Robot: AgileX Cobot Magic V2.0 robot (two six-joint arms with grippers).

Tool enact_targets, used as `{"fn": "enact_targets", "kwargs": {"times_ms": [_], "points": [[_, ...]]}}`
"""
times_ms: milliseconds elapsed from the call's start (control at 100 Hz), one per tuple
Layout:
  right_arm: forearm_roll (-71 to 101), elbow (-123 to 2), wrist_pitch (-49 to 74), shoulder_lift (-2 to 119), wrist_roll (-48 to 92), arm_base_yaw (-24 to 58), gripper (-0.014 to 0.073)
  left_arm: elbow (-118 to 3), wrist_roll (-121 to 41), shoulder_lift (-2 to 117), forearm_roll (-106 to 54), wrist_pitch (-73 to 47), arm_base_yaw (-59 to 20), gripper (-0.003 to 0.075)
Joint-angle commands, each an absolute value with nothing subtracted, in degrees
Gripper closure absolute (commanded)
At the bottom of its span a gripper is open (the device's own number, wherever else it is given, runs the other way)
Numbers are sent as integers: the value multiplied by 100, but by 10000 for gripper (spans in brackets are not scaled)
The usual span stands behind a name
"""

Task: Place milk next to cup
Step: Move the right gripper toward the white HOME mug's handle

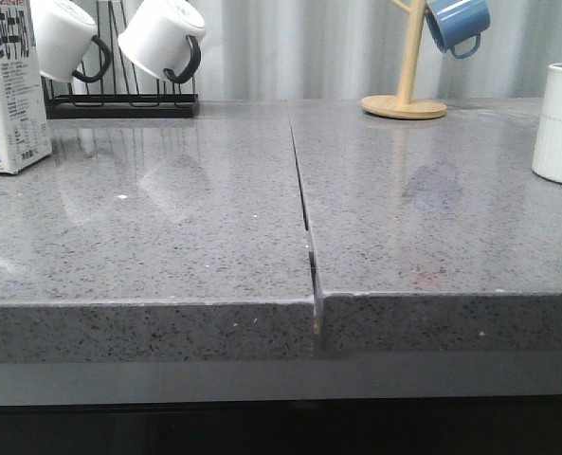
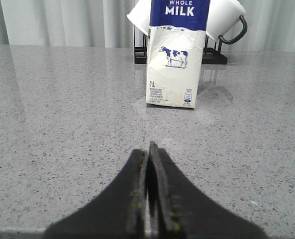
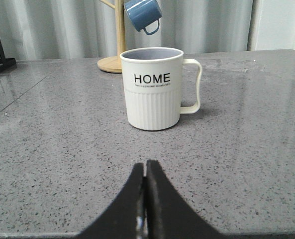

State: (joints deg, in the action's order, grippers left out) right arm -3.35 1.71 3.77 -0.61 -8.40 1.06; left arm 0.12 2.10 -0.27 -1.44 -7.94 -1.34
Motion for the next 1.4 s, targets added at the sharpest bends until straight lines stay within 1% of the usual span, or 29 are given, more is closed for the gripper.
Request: {"fn": "enact_targets", "kwargs": {"times_ms": [0, 820, 990, 1120, 1390], "points": [[-331, 57, -64, -172, -796, 86, 662, 245, 222, -214, -181, -332, -120, 741], [-337, 49, -51, -172, -796, 85, 662, 245, 222, -214, -181, -332, -120, 741], [-337, -274, 161, -48, -796, 85, 662, 245, 222, -214, -181, -332, -120, 741], [-337, -840, 691, 474, -796, 85, 662, 245, 222, -214, -181, -332, -120, 741], [-329, -2448, 1584, 2275, -802, 85, 662, 245, 222, -214, -181, -332, -120, 741]]}}
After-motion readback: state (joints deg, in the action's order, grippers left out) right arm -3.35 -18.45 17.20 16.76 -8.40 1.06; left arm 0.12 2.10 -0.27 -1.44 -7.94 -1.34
